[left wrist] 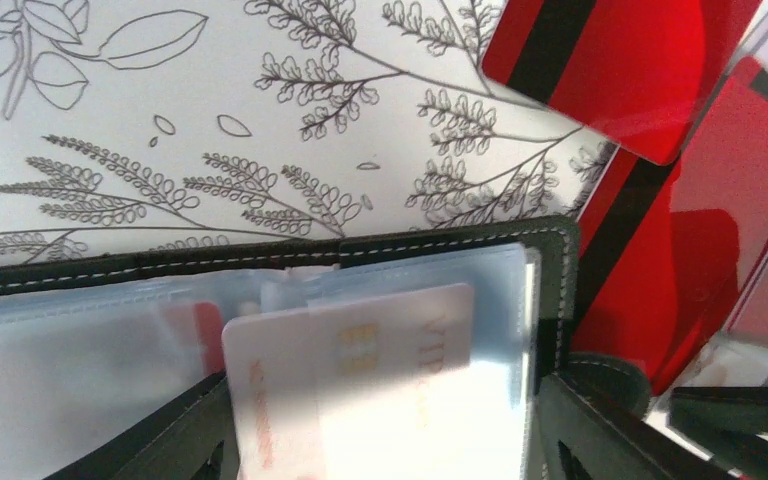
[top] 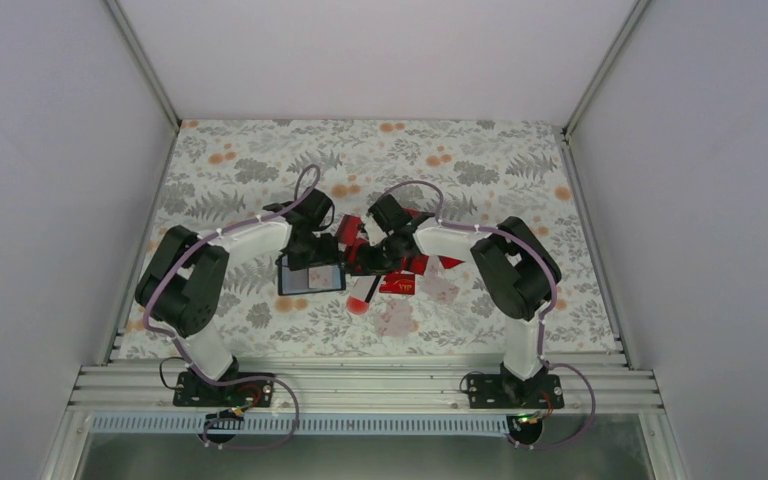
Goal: Put the credit cards into the card holder
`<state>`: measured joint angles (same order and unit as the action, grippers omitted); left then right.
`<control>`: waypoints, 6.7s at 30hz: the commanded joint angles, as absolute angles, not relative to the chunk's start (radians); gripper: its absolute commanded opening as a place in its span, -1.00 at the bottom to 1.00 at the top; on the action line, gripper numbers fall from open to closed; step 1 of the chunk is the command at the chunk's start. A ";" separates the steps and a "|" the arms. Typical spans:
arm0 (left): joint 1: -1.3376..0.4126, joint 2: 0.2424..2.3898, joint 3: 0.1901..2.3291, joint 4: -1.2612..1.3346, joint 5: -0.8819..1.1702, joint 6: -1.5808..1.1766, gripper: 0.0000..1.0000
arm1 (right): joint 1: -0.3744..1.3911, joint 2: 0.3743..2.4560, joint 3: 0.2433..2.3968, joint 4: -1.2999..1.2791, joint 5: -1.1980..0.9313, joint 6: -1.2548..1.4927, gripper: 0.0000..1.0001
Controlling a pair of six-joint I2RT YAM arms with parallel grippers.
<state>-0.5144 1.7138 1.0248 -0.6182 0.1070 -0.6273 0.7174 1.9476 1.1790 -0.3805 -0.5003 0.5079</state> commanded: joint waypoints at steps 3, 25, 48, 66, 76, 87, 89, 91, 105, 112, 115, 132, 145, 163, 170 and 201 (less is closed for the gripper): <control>-0.520 1.676 1.038 -0.708 0.030 -0.629 0.84 | 0.713 1.906 1.178 -0.376 -0.516 0.499 -0.38; -0.510 1.629 0.993 -0.755 0.016 -0.622 -0.16 | 0.744 1.967 1.277 -0.385 -0.537 0.516 -0.43; -0.488 1.710 0.962 -0.597 0.126 -0.571 -0.26 | 0.784 2.084 1.301 -0.347 -0.549 0.559 -0.45; -0.483 1.689 0.929 -0.536 0.278 -0.740 0.04 | 0.784 2.078 1.256 -0.302 -0.562 0.587 -0.48; -0.483 1.677 0.954 -0.571 0.324 -0.827 0.06 | 0.783 2.061 1.242 -0.288 -0.558 0.598 -0.48; -0.480 1.567 1.005 -0.691 0.191 -0.758 0.47 | 0.784 1.991 1.255 -0.380 -0.497 0.537 -0.35; -0.480 1.532 1.016 -0.737 0.158 -0.735 0.60 | 0.784 1.961 1.260 -0.414 -0.472 0.513 -0.22; -0.478 1.488 1.006 -0.771 0.134 -0.714 0.70 | 0.783 1.936 1.267 -0.449 -0.445 0.491 -0.08; -0.211 1.265 0.782 -0.705 0.326 -0.436 0.69 | 0.764 1.959 1.413 -0.519 -0.447 0.451 0.38; -0.028 1.383 0.780 -0.652 0.456 -0.380 0.74 | 0.772 2.028 1.518 -0.622 -0.346 0.427 0.68; 0.000 1.430 0.786 -0.637 0.470 -0.341 0.76 | 0.783 2.041 1.521 -0.609 -0.367 0.426 0.68; 0.012 1.604 0.824 -0.575 0.526 -0.295 0.60 | 0.853 2.231 1.758 -0.800 -0.148 0.403 0.55; 0.011 1.626 0.816 -0.536 0.591 -0.310 0.44 | 0.884 2.223 1.806 -0.896 -0.007 0.392 -0.15; 0.011 1.620 0.809 -0.565 0.566 -0.306 0.31 | 0.884 2.134 1.637 -0.818 -0.059 0.416 -0.92; 0.001 1.621 0.811 -0.572 0.616 -0.258 0.27 | 0.884 2.101 1.538 -0.765 -0.081 0.431 -0.92; -0.024 1.557 0.870 -0.622 0.446 -0.179 0.50 | 0.883 2.101 1.380 -0.560 -0.215 0.446 -0.92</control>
<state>-0.0177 1.4723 0.8734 -0.6270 0.5205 -0.2119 0.8757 2.0712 1.4200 -0.5770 -0.2031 0.4438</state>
